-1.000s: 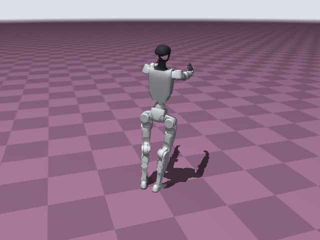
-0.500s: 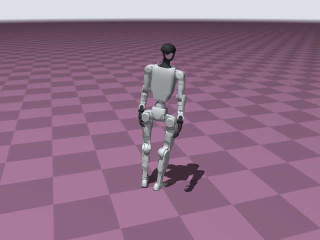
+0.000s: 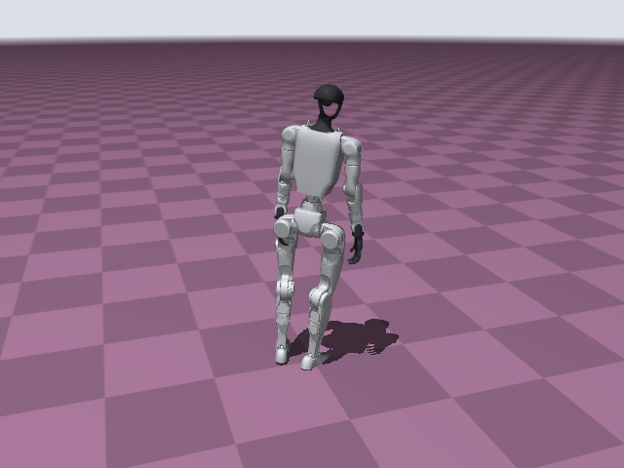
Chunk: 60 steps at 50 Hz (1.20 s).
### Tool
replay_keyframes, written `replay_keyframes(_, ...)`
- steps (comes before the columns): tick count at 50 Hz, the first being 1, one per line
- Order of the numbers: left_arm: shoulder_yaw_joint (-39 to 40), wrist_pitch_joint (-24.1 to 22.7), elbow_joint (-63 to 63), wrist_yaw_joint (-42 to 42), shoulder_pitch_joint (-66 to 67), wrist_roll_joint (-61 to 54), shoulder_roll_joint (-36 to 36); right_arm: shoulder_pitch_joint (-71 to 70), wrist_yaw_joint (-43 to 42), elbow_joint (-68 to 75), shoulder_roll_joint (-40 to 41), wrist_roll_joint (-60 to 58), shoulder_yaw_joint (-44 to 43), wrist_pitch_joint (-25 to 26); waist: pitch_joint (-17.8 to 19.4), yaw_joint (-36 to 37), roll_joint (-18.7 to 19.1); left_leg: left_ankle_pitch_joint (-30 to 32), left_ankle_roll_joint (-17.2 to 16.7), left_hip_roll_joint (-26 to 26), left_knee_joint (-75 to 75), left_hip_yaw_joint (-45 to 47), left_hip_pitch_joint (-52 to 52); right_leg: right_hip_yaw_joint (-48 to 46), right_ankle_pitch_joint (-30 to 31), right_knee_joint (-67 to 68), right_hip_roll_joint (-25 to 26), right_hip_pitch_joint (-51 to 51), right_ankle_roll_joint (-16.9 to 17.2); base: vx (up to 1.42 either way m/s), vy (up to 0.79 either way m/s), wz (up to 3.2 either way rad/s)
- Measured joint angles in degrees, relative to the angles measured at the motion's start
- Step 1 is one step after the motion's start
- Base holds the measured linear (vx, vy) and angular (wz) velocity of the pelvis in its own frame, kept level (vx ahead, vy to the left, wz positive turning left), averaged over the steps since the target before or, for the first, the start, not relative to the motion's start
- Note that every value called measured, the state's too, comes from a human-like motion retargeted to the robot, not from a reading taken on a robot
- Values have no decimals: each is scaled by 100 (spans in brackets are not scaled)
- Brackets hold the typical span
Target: Upper body actions
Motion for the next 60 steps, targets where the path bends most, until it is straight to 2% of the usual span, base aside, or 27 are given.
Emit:
replay_keyframes(3,-182,-214,-593,158,-394,-33,65,-257,-133,-1348,142,-12,420,-598,71,23,-30,14,8,0,4,-13,63,-17,-1,-1,14,80,-13,-6,-7,1)
replay_keyframes(5,-283,-533,-806,205,-592,30,129,-337,-10,-2386,179,144,654,-995,31,32,-33,22,11,-2,5,-41,68,-48,-15,-7,23,112,-17,0,-7,12)
replay_keyframes(7,-407,-864,-783,311,-738,96,239,-360,98,-3458,201,559,866,-1403,-67,28,-40,27,10,-9,6,-82,54,-89,-35,-14,19,129,-15,5,-8,18)
replay_keyframes(10,-565,-949,-655,563,-838,140,286,-380,-48,-5023,207,1427,1125,-2077,-223,42,-71,26,9,-30,11,-132,29,-141,-71,-29,14,154,-20,7,-7,16)
replay_keyframes(15,-748,-673,-143,433,-770,342,234,-690,-1401,-7436,-140,2440,1303,-3128,-278,126,-153,4,22,-69,11,-164,90,-177,-124,-33,17,244,-31,5,-3,5)
replay_keyframes(17,-804,-586,161,308,-671,513,197,-1019,-2192,-8118,-432,2406,1172,-3631,-298,133,-169,-7,26,-75,6,-170,109,-184,-137,-31,22,259,-33,0,0,0)
replay_keyframes(19,-925,-610,481,204,-523,684,160,-1463,-3064,-8567,-677,2254,1004,-3893,-336,123,-163,-16,26,-73,-7,-163,123,-175,-142,-26,30,253,-32,0,0,0)
replay_keyframes(20,-1002,-647,639,187,-439,757,136,-1714,-3454,-8729,-769,2160,928,-3941,-362,111,-153,-21,25,-69,-15,-154,127,-166,-142,-23,35,243,-32,0,0,0)
replay_keyframes(22,-1198,-755,895,317,-253,870,77,-2268,-3403,-8846,-899,2086,863,-3678,-426,77,-120,-33,20,-53,-30,-109,129,-119,-133,-12,48,198,-32,0,0,-11)
replay_keyframes(25,-1446,-970,970,746,124,1047,-40,-3124,-2246,-8620,-852,2394,847,-2662,-493,31,-75,-56,7,-28,-51,-11,150,-20,-109,4,69,135,-37,1,0,-27)
replay_keyframes(27,-1429,-1212,970,1075,325,1246,-147,-3578,-1361,-8389,-816,2689,791,-2168,-495,-38,-55,-86,16,-45,-92,-29,212,-37,-102,10,81,121,-39,-1,0,21)
replay_keyframes(30,-1145,-1422,918,1588,518,1099,-264,-3894,-634,-8372,-896,3187,746,-1673,-462,-387,-83,-128,-22,-79,-75,-389,248,-390,-140,2,2,171,-12,-1,-1,83)
replay_keyframes(33,-635,-1677,872,1412,526,575,-296,-3670,-786,-9073,-1081,3547,678,-1675,-371,-261,-131,-91,39,-113,-122,-332,265,-338,-142,-4,44,201,-21,0,-5,-1)
replay_keyframes(35,-529,-1662,933,1162,478,315,-256,-3299,-1279,-9676,-1267,3587,572,-2036,-346,-247,-165,-69,48,-127,-124,-399,239,-405,-159,-21,40,230,-17,0,-2,16)
replay_keyframes(37,-576,-1487,969,896,432,249,-182,-2775,-2146,-10239,-1461,3346,440,-2580,-325,-261,-187,-55,51,-141,-125,-482,216,-488,-179,-37,37,251,-16,-1,-1,37)
replay_keyframes(40,-700,-1254,970,644,352,396,-99,-1761,-3763,-10887,-1646,2355,269,-3585,-296,-259,-182,-48,66,-151,-135,-545,191,-550,-200,-45,51,254,-11,-1,1,15)
replay_keyframes(43,-774,-1229,921,663,300,598,-116,-659,-4896,-10981,-1629,1399,275,-4492,-264,-186,-163,-41,58,-123,-120,-523,146,-526,-202,-41,61,228,-5,0,0,0)
replay_keyframes(45,-836,-1252,848,719,301,661,-149,41,-5037,-10699,-1509,1219,464,-4933,-241,-121,-165,-39,46,-111,-115,-489,134,-492,-195,-43,61,213,-9,0,0,0)
replay_keyframes(50,-979,-1258,812,843,353,698,-211,1278,-4309,-9315,-1086,493,671,-5648,-162,-159,-176,-42,13,-109,-109,-483,177,-483,-183,-50,32,240,-13,0,0,0)
replay_keyframes(52,-1002,-1265,830,858,371,611,-234,1373,-4641,-8645,-979,-509,662,-5530,-117,-216,-156,-46,-3,-91,-100,-468,209,-467,-174,-45,31,261,-15,0,0,0)
replay_keyframes(53,-1000,-1269,835,848,386,558,-248,1376,-4659,-8371,-934,-1011,688,-5304,-95,-251,-140,-48,-23,-69,-86,-453,223,-452,-169,-40,27,270,-16,0,0,0)
replay_keyframes(54,-993,-1265,838,820,390,513,-262,1321,-4295,-8096,-860,-1500,734,-4902,-72,-291,-116,-55,-35,-52,-77,-437,241,-435,-160,-37,28,275,-18,0,0,0)
replay_keyframes(55,-982,-1255,841,782,389,471,-275,1238,-3741,-7821,-771,-1982,791,-4412,-47,-332,-86,-63,-43,-37,-70,-420,261,-417,-151,-34,33,278,-20,-2,4,-22)
replay_keyframes(57,-950,-1235,821,691,373,473,-277,1070,-1374,-7538,-620,-2328,858,-3455,-9,-376,-42,-77,-47,-20,-74,-351,296,-348,-128,-29,46,269,-24,-3,4,-30)
replay_keyframes(58,-929,-1222,802,665,355,503,-269,999,-240,-7541,-590,-2171,888,-2914,11,-378,-33,-81,-47,-16,-74,-309,306,-306,-117,-27,52,261,-28,-1,4,-37)
replay_keyframes(60,-925,-1214,757,669,356,563,-259,906,1115,-7654,-555,-1598,976,-2216,28,-339,-30,-76,-44,-10,-68,-217,307,-215,-98,-28,62,254,-38,0,2,-38)
